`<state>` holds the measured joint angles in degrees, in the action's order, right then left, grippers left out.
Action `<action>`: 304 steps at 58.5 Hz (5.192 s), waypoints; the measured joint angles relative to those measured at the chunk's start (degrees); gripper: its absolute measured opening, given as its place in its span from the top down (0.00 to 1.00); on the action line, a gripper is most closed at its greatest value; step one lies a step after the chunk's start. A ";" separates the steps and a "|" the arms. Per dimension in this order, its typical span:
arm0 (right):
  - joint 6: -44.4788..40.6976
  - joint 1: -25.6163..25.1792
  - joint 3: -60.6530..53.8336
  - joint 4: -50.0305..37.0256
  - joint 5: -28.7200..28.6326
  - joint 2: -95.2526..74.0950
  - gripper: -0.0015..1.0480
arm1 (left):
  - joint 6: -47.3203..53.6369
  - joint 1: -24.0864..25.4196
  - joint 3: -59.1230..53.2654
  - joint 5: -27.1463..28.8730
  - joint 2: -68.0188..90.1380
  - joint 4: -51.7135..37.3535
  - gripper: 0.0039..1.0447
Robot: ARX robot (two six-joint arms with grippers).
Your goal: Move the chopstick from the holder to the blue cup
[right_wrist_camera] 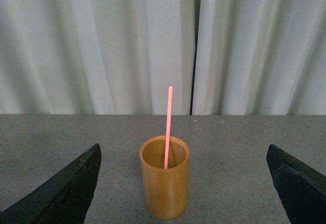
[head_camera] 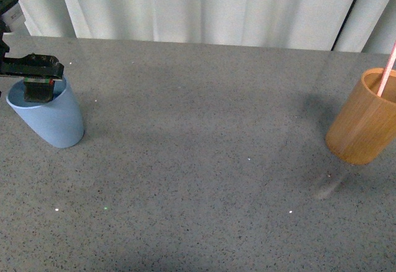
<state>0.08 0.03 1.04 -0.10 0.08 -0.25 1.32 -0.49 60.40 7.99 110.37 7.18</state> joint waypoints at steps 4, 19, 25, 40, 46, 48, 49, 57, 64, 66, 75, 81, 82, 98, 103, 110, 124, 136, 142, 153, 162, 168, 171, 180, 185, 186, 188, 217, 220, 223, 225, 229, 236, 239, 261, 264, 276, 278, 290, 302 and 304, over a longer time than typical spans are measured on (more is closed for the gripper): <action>0.00 0.00 0.00 0.00 0.00 0.00 0.10 | -0.22 -0.35 0.04 0.04 0.24 0.35 0.34; 0.00 0.00 0.00 0.00 0.00 0.00 0.10 | -5.70 -2.82 2.05 -0.11 1.44 3.82 0.86; 0.00 0.00 0.00 0.00 0.00 0.00 0.10 | -7.10 -4.04 2.64 -1.03 0.76 5.01 0.98; 0.00 0.00 0.00 0.00 0.00 0.00 0.10 | -10.08 -11.43 7.13 -4.11 -5.73 9.88 0.97; 0.00 0.02 0.00 0.00 0.02 0.00 0.10 | -10.75 -15.37 8.57 -4.17 -7.87 10.60 0.97; 0.00 0.00 0.00 0.00 0.00 0.00 0.10 | -11.04 -16.74 8.74 -4.17 -8.26 10.84 0.97; 0.00 0.00 0.00 0.00 0.00 0.00 0.10 | -11.13 -17.64 8.76 -4.11 -8.46 10.88 0.97; 0.00 0.02 0.00 0.00 0.00 0.00 0.10 | -12.00 -23.21 8.09 -3.80 -8.57 10.78 0.97; 0.00 0.02 0.00 0.00 0.02 0.00 0.10 | -12.50 -28.50 6.05 -2.21 -8.15 9.94 0.97; 0.00 0.00 0.00 0.00 0.00 0.00 0.10 | -12.66 -29.90 5.44 -1.68 -7.78 9.40 0.97; 0.00 0.00 0.00 0.00 0.02 0.00 0.10 | -14.25 -34.32 3.19 0.13 -4.31 7.30 0.97; 0.00 0.00 0.00 0.00 0.00 0.00 0.10 | -15.30 -35.65 2.86 1.84 -2.47 5.60 0.97; 0.00 0.00 0.00 0.00 0.00 0.00 0.10 | -15.28 -35.71 2.86 2.19 -2.32 5.31 0.97; 0.00 0.02 0.00 0.00 0.02 0.00 0.10 | -15.52 -36.15 3.34 5.55 0.81 4.00 0.97; 0.00 0.00 0.00 0.00 0.00 0.00 0.10 | -15.58 -36.26 3.41 5.90 1.49 4.02 0.97; 0.00 0.00 0.00 0.00 0.00 0.00 0.10 | -16.39 -36.44 3.69 5.97 2.40 4.02 0.97; 0.00 0.00 0.00 0.00 0.00 0.00 0.10 | -17.49 -37.44 4.24 6.54 4.11 4.00 0.97; 0.00 0.00 0.00 0.00 0.02 0.00 0.10 | -18.93 -38.25 5.42 7.50 5.42 4.00 0.97; 0.00 0.00 0.00 0.00 0.02 0.00 0.10 | -19.56 -38.34 5.55 6.80 5.46 4.00 0.97; 0.00 0.00 0.00 0.00 0.00 0.00 0.10 | -20.35 -38.34 5.57 3.98 5.46 4.22 0.74; 0.00 0.00 0.00 0.00 0.00 0.00 0.10 | -20.74 -38.10 5.90 3.21 5.03 4.74 0.54; 0.00 0.02 0.00 0.00 0.00 0.00 0.10 | -21.00 -37.68 6.23 2.71 4.35 4.83 0.40; 0.00 0.02 0.00 0.00 0.00 0.00 0.10 | -21.09 -37.44 6.54 2.73 3.98 4.83 0.31; 0.00 0.00 0.00 0.00 0.00 0.00 0.10 | -21.16 -36.46 7.48 2.99 3.61 5.01 0.05; 0.00 0.02 0.00 0.00 0.00 0.00 0.10 | -21.22 -36.22 7.54 3.02 3.61 5.18 0.07; 0.00 0.02 0.00 0.00 0.00 0.00 0.10 | -21.22 -36.20 7.54 3.04 3.61 5.18 0.07; 0.00 0.00 0.00 0.00 0.00 0.00 0.10 | -21.24 -36.20 7.54 3.04 3.61 5.18 0.06; 0.00 0.02 0.00 0.00 0.02 0.00 0.10 | -23.96 -37.77 8.35 1.90 3.58 5.66 0.06; 0.00 0.00 0.00 0.00 0.02 0.00 0.10 | -24.06 -38.16 8.35 1.81 3.50 5.73 0.06; 0.00 0.00 0.00 0.00 0.02 0.00 0.10 | -24.20 -38.42 8.35 1.49 3.30 5.86 0.06; 0.00 0.02 0.00 0.00 0.00 0.00 0.10 | -24.20 -38.60 8.35 1.40 3.15 5.92 0.06; 0.00 0.00 0.00 0.00 0.00 0.00 0.10 | -24.35 -38.75 8.35 1.40 2.84 5.92 0.06; 0.00 0.02 0.00 0.00 0.00 0.00 0.10 | -24.44 -38.91 8.41 1.44 2.51 5.95 0.06; 0.00 0.00 0.00 0.00 0.00 0.00 0.10 | -24.57 -38.91 8.41 1.42 2.43 5.95 0.06; 0.00 0.00 0.00 0.00 0.00 0.00 0.10 | -22.34 -35.58 8.17 2.12 -2.36 6.69 0.06; 0.00 0.00 0.00 0.00 0.00 0.00 0.10 | -21.00 -34.03 7.23 1.88 -4.61 6.80 0.06; 0.00 0.00 0.00 0.00 0.00 0.00 0.10 | -13.84 -21.75 -7.37 0.39 -23.26 -3.15 0.06; 0.00 0.00 0.00 0.00 0.02 0.00 0.10 | -12.94 -18.78 -11.52 0.98 -27.54 -7.45 0.06; 0.00 0.00 0.00 0.00 0.00 0.00 0.10 | -6.08 -1.20 -35.32 -1.57 -52.26 -28.87 0.06; 0.00 0.02 0.00 0.00 -0.09 0.00 0.10 | -4.61 1.73 -39.45 -2.97 -56.78 -29.68 0.07; 0.00 0.00 0.00 0.00 0.00 0.00 0.10 | -3.80 1.20 -40.74 -5.01 -56.35 -33.20 0.11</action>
<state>0.08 0.03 1.04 -0.10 0.08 -0.25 -2.48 0.71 19.66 2.98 54.02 -26.02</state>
